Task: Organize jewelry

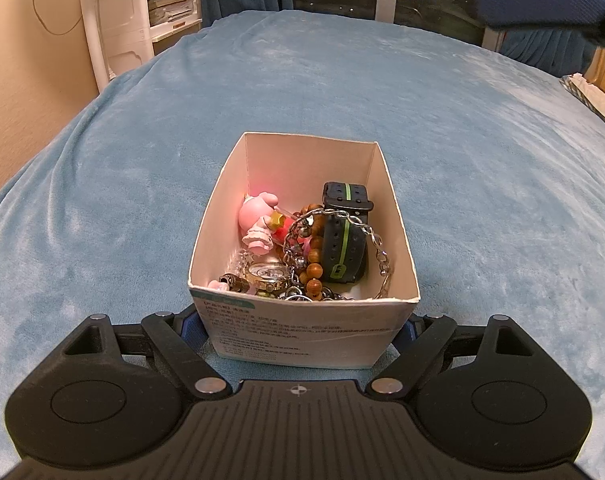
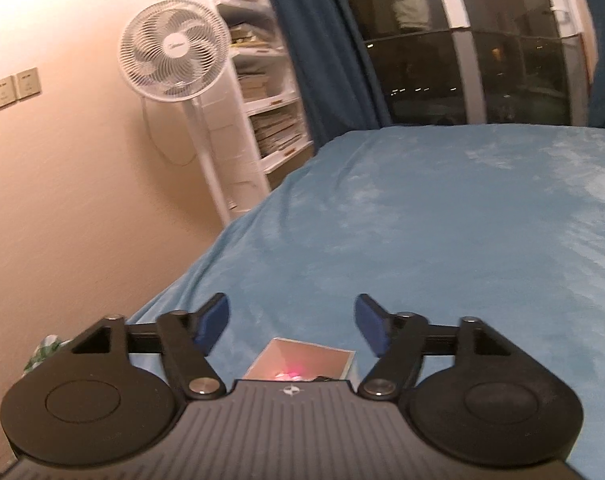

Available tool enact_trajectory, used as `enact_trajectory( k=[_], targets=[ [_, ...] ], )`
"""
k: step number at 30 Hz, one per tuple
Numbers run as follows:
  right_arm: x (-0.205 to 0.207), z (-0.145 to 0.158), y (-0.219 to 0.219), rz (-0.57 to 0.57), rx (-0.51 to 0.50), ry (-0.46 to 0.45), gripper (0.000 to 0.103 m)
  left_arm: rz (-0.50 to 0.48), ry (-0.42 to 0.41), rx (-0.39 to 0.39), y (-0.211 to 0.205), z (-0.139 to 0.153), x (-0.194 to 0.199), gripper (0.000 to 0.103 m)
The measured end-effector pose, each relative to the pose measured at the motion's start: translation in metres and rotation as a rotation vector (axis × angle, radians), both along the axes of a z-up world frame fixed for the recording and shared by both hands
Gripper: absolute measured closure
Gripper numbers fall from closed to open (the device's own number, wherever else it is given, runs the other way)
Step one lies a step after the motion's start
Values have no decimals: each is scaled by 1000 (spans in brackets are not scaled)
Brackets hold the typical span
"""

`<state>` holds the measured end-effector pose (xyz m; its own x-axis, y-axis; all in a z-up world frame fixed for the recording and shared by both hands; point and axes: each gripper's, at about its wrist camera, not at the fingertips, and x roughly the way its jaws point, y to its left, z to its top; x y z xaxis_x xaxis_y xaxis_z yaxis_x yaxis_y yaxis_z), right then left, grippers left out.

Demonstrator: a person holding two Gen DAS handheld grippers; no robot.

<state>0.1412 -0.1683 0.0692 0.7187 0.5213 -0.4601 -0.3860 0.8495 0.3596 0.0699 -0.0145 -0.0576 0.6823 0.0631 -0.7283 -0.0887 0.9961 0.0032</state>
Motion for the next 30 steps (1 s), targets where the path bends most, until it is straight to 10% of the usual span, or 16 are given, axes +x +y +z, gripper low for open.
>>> enact_trajectory(
  k=[6,17,23,30],
  targets=[
    [-16,8,-20,-170,8,27,0,-20,-57,37,-3,25,-20,24],
    [-82,-15,-45,-410,-101,206,0,-64,-63,146,20,79,-86,24],
    [-91,-54,-17,-338,-247,286,0,-36,-52,49,49,64,-90,24],
    [-69,-81,1,-314,-294,348,0,-20,-35,127,49,55,-75,24]
  ],
)
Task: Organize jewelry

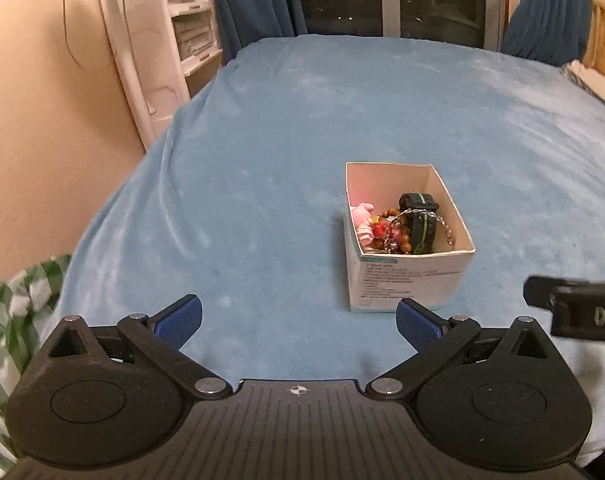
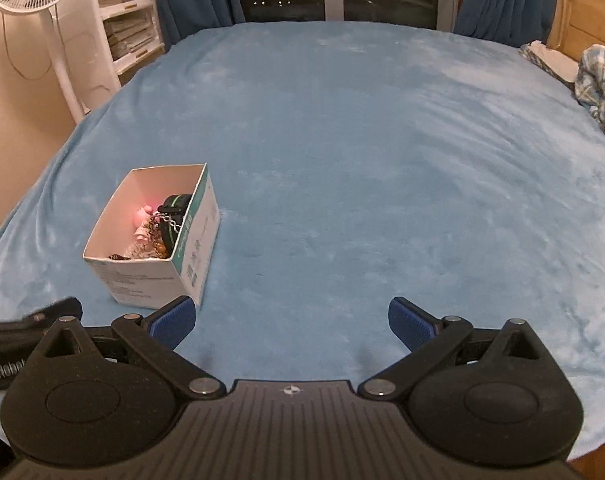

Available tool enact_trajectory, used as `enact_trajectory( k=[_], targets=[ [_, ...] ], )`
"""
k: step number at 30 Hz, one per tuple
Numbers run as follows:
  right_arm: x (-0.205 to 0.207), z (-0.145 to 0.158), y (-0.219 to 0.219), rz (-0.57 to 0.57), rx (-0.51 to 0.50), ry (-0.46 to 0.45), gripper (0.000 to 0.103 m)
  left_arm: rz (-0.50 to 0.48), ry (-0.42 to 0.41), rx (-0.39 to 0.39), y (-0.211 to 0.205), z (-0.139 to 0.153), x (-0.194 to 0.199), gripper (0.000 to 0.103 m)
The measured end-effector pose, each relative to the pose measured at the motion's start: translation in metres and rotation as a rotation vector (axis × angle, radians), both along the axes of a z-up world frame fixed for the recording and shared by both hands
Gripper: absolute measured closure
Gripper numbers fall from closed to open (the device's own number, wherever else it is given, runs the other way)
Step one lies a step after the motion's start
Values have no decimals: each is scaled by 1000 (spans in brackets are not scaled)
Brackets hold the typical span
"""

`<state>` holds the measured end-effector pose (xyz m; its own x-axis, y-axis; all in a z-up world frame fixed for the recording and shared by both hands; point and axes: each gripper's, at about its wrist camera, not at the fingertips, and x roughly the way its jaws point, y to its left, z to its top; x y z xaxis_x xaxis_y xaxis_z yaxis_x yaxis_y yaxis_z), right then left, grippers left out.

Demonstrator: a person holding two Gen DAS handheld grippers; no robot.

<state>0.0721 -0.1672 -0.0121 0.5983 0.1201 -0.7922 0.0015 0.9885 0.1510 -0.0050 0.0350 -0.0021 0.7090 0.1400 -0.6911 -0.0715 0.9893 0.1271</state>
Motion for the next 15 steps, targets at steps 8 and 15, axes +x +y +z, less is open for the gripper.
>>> enact_trajectory(
  k=[8,15],
  targets=[
    [11,-7,9,25,-29,-3,0,18,-4,-54,4,0,0,24],
    [11,-4,7,28,-38,-11,0,15,-5,-69,3,-1,0,24]
  ],
)
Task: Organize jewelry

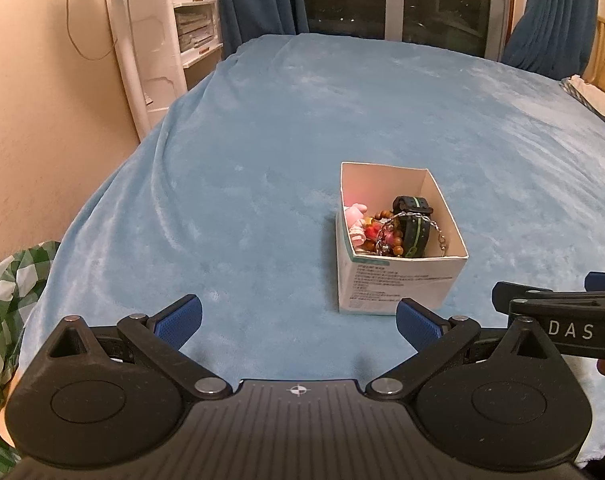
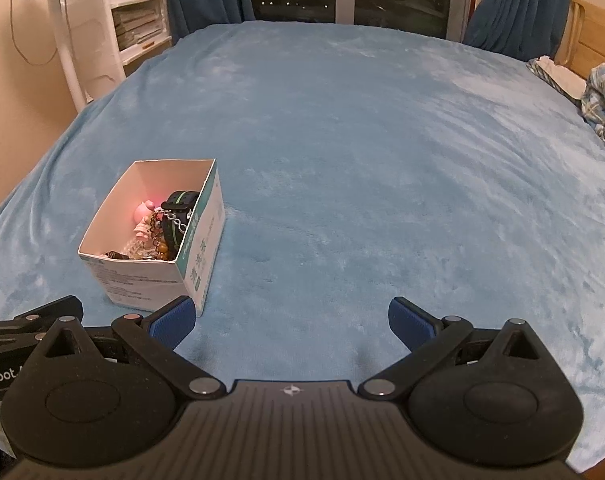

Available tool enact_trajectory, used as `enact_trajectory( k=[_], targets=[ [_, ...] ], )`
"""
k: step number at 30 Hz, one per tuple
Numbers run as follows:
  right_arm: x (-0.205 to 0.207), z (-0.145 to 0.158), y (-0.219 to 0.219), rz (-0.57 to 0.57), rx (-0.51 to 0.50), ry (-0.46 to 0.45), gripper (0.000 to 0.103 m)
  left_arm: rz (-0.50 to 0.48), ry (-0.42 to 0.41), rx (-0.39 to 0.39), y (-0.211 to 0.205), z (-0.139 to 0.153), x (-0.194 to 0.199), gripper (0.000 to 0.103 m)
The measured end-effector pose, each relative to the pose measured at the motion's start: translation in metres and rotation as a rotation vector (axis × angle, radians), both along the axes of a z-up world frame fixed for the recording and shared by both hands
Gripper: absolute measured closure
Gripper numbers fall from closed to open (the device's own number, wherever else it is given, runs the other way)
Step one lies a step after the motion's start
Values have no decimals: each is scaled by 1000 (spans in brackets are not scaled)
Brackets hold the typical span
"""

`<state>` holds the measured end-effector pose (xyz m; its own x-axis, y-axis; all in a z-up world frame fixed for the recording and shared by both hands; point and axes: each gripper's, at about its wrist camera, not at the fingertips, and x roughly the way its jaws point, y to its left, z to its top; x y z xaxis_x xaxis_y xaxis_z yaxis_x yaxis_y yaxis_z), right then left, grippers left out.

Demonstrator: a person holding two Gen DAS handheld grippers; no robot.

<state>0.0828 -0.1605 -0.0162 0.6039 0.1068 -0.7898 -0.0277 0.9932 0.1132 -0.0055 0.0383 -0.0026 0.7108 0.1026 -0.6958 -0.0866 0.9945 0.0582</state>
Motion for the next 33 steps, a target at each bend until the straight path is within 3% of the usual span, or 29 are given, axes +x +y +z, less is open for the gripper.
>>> enact_trajectory(
  k=[33],
  targets=[
    [1,-1,-3,4,-7,-11,0,6,1,-10,2,-1,2,24]
  ],
)
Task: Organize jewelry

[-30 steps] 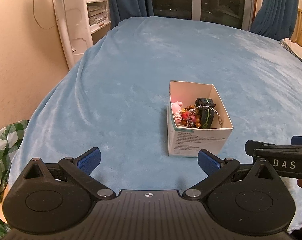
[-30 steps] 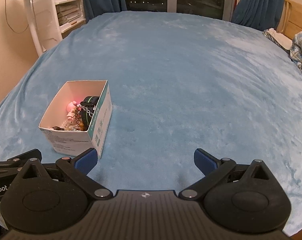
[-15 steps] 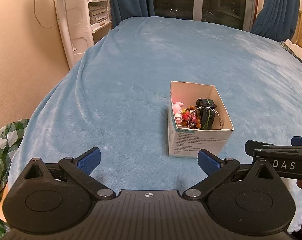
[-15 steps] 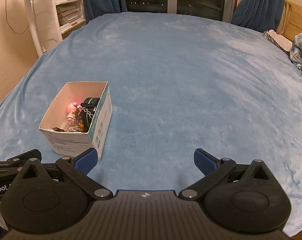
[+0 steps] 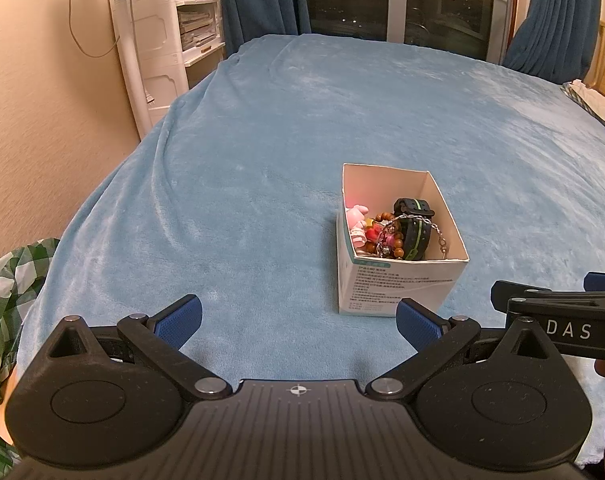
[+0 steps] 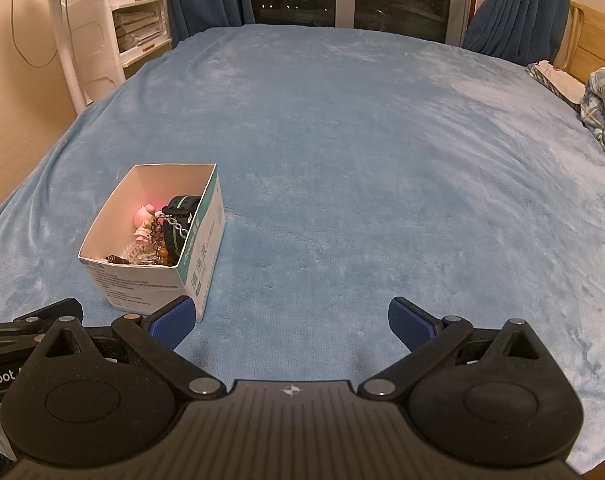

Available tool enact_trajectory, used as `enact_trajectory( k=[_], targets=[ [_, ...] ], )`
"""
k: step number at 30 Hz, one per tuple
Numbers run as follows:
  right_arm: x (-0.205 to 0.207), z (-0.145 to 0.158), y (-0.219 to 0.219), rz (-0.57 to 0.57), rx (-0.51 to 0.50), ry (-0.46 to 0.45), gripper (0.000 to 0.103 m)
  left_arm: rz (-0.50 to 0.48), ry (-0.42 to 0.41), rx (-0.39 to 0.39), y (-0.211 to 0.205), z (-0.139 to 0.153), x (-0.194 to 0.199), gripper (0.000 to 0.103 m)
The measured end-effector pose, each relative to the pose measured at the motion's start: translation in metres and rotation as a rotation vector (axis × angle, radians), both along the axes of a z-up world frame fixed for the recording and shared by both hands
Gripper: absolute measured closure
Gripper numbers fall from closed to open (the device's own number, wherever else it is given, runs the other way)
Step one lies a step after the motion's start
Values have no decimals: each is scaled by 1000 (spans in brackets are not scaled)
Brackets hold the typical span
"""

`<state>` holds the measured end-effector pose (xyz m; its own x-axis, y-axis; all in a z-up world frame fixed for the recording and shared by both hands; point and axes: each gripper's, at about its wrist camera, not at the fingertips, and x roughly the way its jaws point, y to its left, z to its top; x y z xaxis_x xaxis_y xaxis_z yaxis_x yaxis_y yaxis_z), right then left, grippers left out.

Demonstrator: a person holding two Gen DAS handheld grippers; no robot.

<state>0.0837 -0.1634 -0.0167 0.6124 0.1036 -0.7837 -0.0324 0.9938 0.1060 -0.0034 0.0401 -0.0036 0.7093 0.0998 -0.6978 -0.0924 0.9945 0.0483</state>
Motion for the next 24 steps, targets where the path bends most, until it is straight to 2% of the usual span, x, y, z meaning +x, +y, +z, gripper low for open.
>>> enact_trajectory(
  k=[24],
  targets=[
    [1,0,0,1,5,1,0,-5,-20,2,1,2,0,24]
  ],
)
